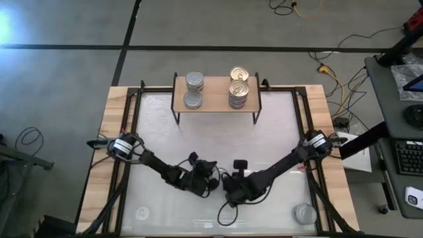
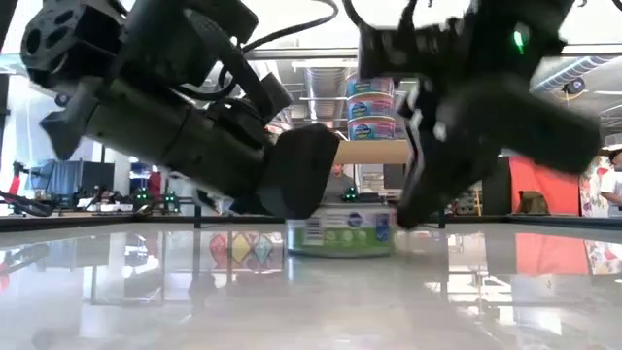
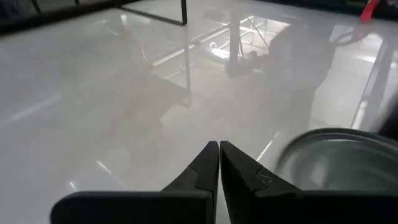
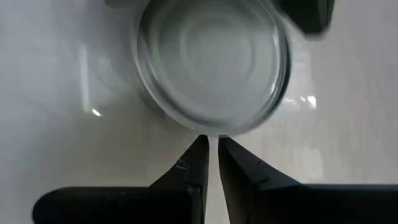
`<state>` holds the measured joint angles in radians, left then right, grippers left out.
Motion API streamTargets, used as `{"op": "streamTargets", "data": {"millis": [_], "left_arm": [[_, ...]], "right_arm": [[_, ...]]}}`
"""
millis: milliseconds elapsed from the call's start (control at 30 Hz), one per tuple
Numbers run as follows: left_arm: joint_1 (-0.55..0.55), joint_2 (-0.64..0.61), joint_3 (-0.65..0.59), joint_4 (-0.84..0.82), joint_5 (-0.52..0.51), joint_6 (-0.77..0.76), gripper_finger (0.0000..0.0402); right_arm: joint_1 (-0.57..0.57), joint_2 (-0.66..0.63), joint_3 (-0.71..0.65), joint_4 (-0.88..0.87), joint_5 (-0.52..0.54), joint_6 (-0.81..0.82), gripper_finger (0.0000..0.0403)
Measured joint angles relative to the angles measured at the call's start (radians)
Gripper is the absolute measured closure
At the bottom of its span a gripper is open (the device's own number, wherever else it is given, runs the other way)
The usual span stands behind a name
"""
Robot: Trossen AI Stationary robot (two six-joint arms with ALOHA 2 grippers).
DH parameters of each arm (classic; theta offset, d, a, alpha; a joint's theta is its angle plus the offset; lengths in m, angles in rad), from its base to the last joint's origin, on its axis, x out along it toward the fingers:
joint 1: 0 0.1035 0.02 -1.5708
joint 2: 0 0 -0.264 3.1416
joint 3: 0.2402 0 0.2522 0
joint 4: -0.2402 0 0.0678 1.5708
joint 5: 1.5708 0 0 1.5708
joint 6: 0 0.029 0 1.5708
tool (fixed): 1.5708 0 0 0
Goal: Stack canned seafood by type on shelf
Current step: Stack the green tuna can on top of the green tuna can on the shelf
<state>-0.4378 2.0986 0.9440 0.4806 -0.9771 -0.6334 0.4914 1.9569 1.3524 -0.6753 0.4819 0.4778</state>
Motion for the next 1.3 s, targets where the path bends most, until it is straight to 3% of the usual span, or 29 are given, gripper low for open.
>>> {"op": "streamTargets", "data": {"millis": [233, 433, 567, 767, 933, 1100, 1300], "left_arm": [[0.006, -0.128, -0.022, -0.102, -0.008, 0.161, 0.0401], [-0.083, -0.25, -0.028, -0.321, -0.009, 0.084, 0.0401], [-0.152, -0.233, -0.03, -0.311, 0.063, 0.026, 0.0402], [-0.207, -0.136, -0.03, -0.238, 0.126, -0.057, 0.0402], [-0.177, -0.078, -0.03, -0.138, 0.208, -0.022, 0.0402], [-0.144, -0.061, -0.027, -0.064, 0.194, 0.051, 0.0402], [-0.096, -0.062, -0.028, -0.093, 0.179, 0.111, 0.0402]], "right_arm": [[0.034, -0.049, 0.017, -0.113, -0.019, 0.041, 0.0374], [0.031, -0.062, 0.008, -0.157, 0.035, 0.071, 0.0374], [0.024, -0.045, -0.012, -0.12, 0.128, 0.051, 0.0374], [-0.007, -0.014, -0.043, -0.062, 0.148, 0.035, 0.0374], [-0.016, 0.002, -0.046, -0.044, 0.147, 0.035, 0.0374], [-0.016, 0.002, -0.046, 0.001, 0.146, 0.034, 0.0374], [-0.006, 0.002, -0.033, -0.013, 0.081, 0.013, 0.0374]]}}
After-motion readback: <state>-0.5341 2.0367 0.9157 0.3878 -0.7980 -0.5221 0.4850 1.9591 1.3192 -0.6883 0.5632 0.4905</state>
